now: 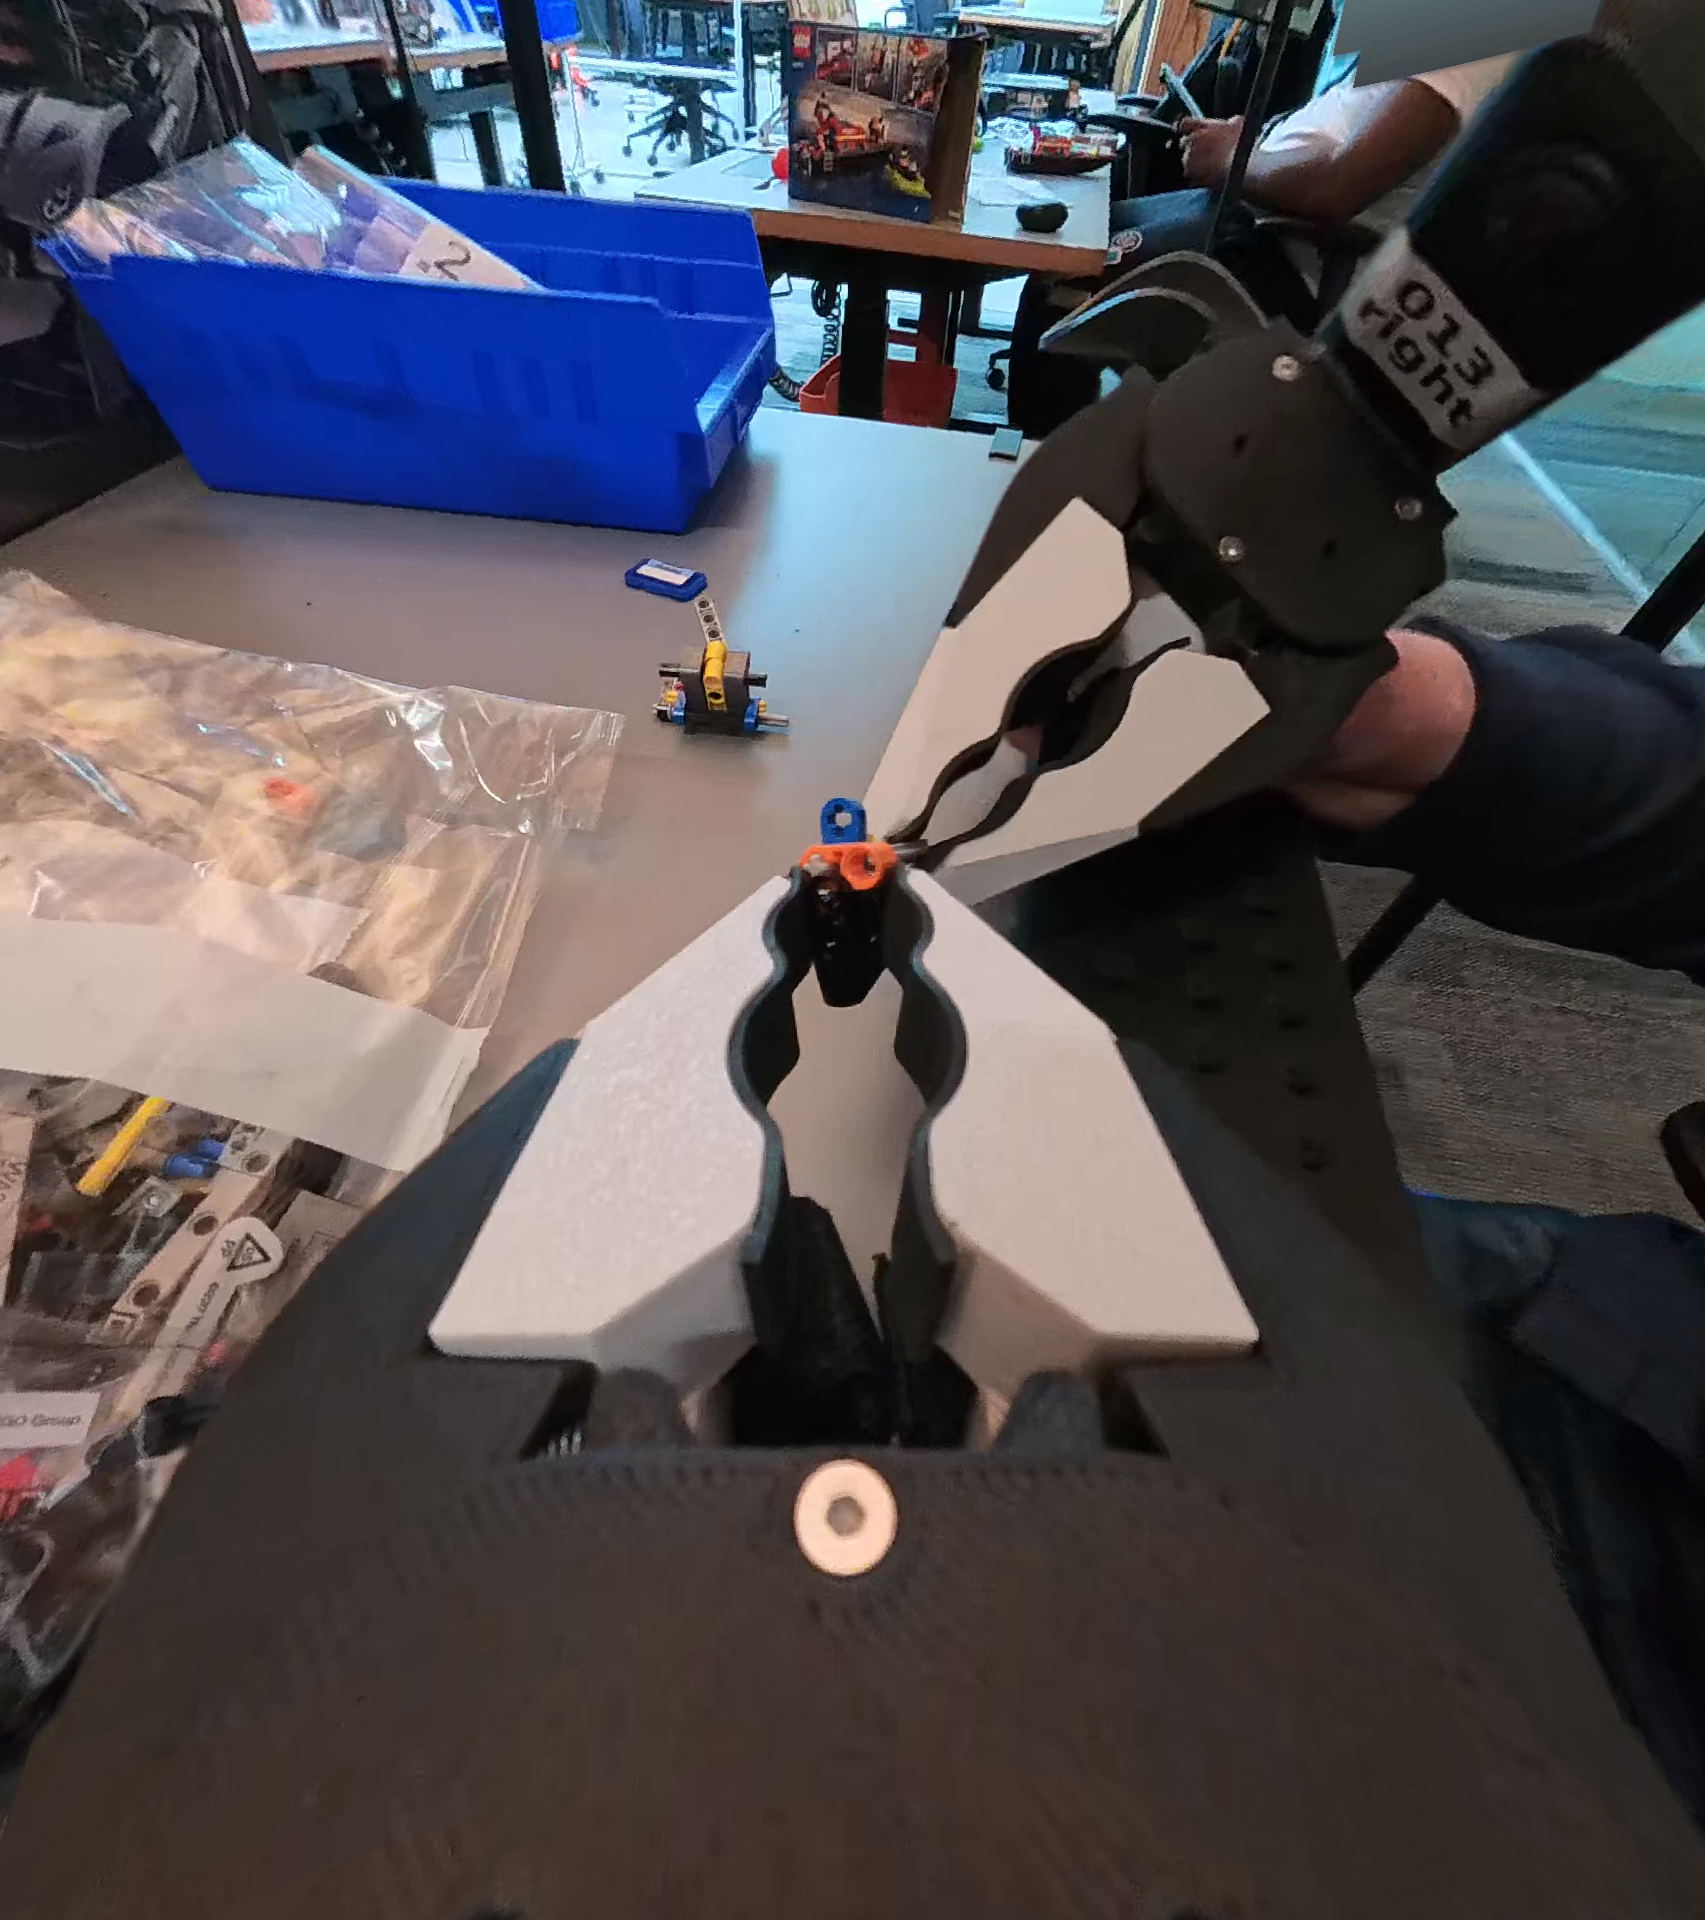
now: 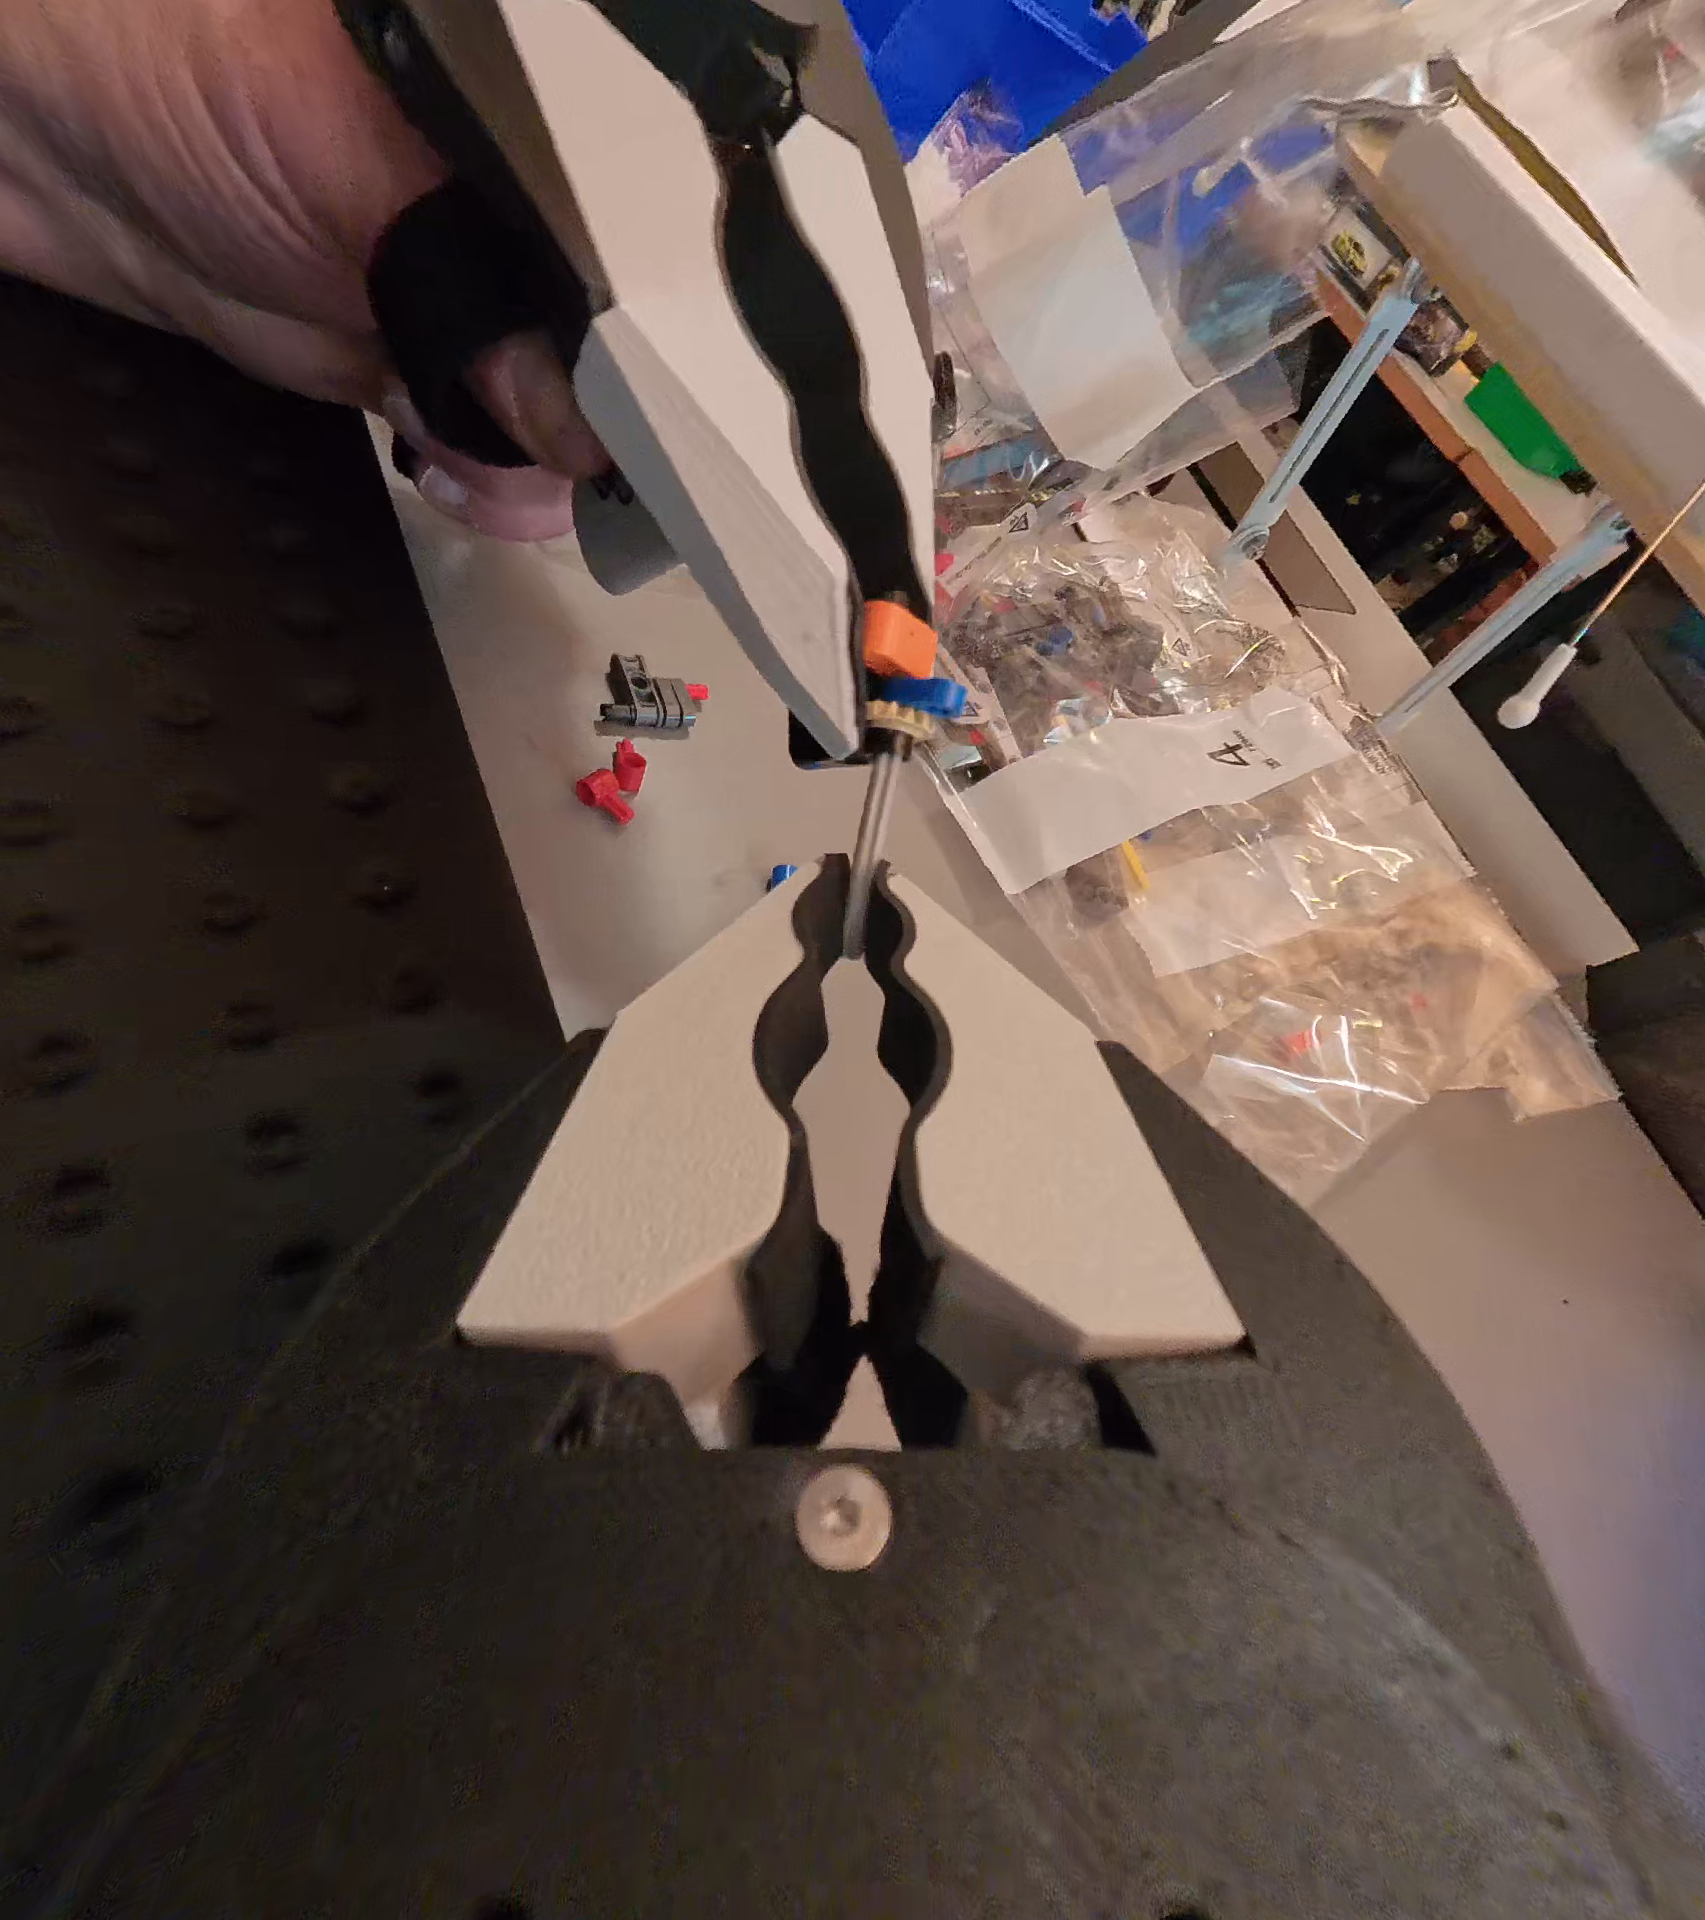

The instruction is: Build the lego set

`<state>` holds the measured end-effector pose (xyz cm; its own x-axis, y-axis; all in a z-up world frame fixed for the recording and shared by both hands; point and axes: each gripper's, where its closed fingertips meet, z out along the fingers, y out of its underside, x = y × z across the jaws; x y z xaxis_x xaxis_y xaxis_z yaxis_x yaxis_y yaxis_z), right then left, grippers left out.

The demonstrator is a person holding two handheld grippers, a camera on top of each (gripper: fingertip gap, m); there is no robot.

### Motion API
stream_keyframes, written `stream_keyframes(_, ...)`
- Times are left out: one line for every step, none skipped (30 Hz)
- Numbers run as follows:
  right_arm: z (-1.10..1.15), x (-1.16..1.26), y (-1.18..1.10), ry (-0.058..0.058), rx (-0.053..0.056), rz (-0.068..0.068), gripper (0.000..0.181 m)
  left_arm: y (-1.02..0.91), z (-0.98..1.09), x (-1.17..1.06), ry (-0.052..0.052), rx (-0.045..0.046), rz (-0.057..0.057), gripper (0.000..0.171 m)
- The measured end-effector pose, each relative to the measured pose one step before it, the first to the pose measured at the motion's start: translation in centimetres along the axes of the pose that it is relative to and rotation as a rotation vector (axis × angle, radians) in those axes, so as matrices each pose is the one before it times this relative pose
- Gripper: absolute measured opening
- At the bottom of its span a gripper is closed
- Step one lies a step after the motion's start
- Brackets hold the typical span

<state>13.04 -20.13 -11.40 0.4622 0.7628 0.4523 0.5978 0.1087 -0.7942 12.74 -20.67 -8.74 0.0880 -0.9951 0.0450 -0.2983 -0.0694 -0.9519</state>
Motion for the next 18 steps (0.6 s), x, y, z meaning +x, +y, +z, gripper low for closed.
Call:
stream_keyframes(-0.09,0.122,-0.094,0.0038,0.0079,0.0072,0.002,-0.124,-0.03,0.074,-0.0082,0.00262,0.0208,0.012)
stream_keyframes(-0.074,0.15,-0.018,0.0052,0.0029,0.0148,0.002,-0.001,0.037,-0.017,-0.0113,-0.00151,0.0078,0.012)
stream_keyframes(0.038,0.161,0.091,0.0038,-0.0041,0.0153,0.002,0.043,0.055,-0.066,-0.0237,-0.00916,0.0313,0.013)
stream_keyframes(0.11,0.122,0.162,0.0013,-0.0094,0.0102,0.002,0.073,0.057,-0.001,-0.0312,-0.01978,0.0601,0.013)
stream_keyframes(0.086,0.101,0.16,-0.0069,-0.0056,0.0155,0.002,0.031,0.044,0.049,-0.0235,-0.01346,0.0459,0.013)
stream_keyframes(0.02,0.126,0.055,-0.01,0.0014,0.0251,0.002,-0.047,0.078,-0.014,-0.0101,0.00062,0.0021,0.013)
stream_keyframes(0.026,0.07,0.014,0.009,-0.0033,-0.0088,0.002,0.025,0.031,-0.153,0.0068,0.00399,-0.0217,0.013)
stream_keyframes(0.072,-0.16,-0.024,0.0105,-0.0063,-0.029,0.002,0.011,-0.058,-0.179,0.0103,0.00363,-0.0278,0.013)
stream_keyframes(0.024,-0.154,-0.028,-0.0013,-0.0013,-0.0125,0.002,0.084,-0.029,-0.054,0.0092,0.00477,-0.0265,0.013)
stream_keyframes(-0.121,-0.145,-0.168,-0.0102,0.0119,-0.0051,0.002,-0.066,-0.061,0.019,0.0124,0.01093,-0.0242,0.013)
stream_keyframes(-0.15,-0.166,-0.246,-0.0033,0.0151,-0.0234,0.003,-0.159,-0.079,0.06,0.0095,0.00996,-0.0086,0.013)
stream_keyframes(0.004,-0.13,-0.006,-0.0006,-0.0027,-0.0163,0.003,0.03,0.018,-0.051,-0.0041,-0.00122,-0.002,0.013)
stream_keyframes(0.115,-0.198,0.151,-0.002,-0.0146,-0.0081,0.003,0.109,0.084,-0.076,0.0009,-0.00402,-0.0183,0.013)
stream_keyframes(0.106,-0.15,0.105,-0.0012,-0.012,-0.0023,0.004,0.086,0.045,-0.079,-0.0057,-0.00413,-0.0016,0.013)
stream_keyframes(0.121,0.159,0.17,0.0114,-0.0161,0.0082,0.004,0.079,0.084,-0.147,-0.0241,-0.00841,0.0221,0.013)
stream_keyframes(0.091,0.082,0.131,0.003,-0.0098,0.0049,0.004,0.036,0.102,-0.06,-0.0158,-0.00654,0.0152,0.014)
stream_keyframes(-0.008,0.065,0.004,-0.0039,0.0015,0.0114,0.004,-0.051,0.05,-0.026,-0.0082,0.00097,0.0101,0.014)
stream_keyframes(-0.057,0.1,-0.102,-0.0044,0.0074,0.0166,0.003,-0.103,-0.012,0.004,-0.0058,0.00446,0.0099,0.014)
